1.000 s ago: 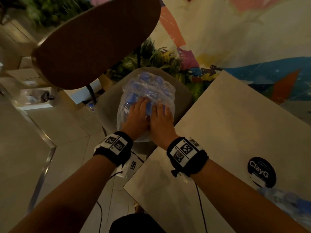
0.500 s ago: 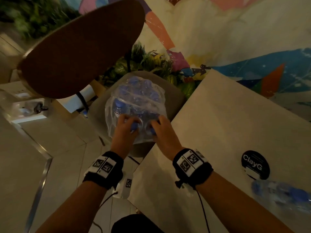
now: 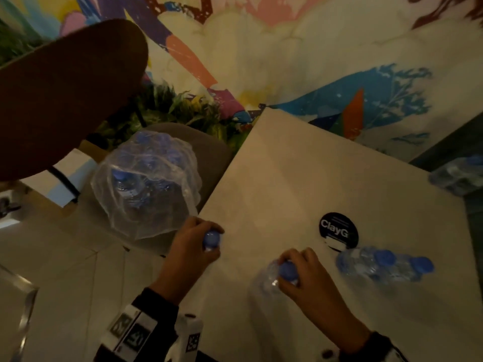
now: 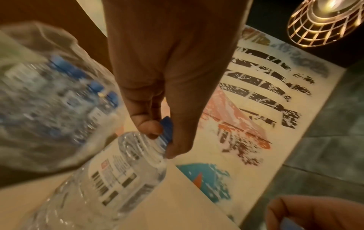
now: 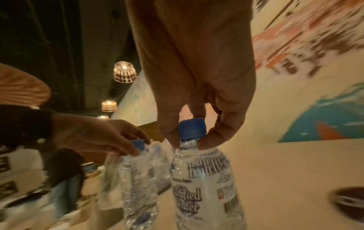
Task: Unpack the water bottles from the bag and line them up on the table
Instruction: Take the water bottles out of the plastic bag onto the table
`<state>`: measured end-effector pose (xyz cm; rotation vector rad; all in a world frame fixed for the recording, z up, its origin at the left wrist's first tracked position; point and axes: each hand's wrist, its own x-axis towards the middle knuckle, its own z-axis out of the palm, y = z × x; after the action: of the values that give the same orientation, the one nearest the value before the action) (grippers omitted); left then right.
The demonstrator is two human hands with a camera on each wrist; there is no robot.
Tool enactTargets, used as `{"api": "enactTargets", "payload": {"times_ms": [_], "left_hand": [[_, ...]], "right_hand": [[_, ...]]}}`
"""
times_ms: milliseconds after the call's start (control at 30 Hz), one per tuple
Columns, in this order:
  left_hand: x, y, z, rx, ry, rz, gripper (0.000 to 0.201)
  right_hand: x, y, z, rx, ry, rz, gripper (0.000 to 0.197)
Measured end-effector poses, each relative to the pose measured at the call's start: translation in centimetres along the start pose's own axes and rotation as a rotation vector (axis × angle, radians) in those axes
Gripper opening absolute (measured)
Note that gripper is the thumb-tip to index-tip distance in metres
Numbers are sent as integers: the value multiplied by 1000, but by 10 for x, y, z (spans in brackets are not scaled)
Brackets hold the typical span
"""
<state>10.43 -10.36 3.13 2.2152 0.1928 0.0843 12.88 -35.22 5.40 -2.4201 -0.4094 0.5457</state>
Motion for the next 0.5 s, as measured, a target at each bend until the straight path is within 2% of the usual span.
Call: {"api": "enactTargets", "payload": {"times_ms": [167,333,500], "left_hand": [[-4,49,77,-89,-313,94,33],[-5,103,147,-93,-538,146,35],[-6,131,185,-80,-654,208,40]], "right_hand": [[-44,80,-38,-53,185,279,29],[-68,138,-63,-76,328,470,28],[-77,166,-74,-32,380,589,26]]}}
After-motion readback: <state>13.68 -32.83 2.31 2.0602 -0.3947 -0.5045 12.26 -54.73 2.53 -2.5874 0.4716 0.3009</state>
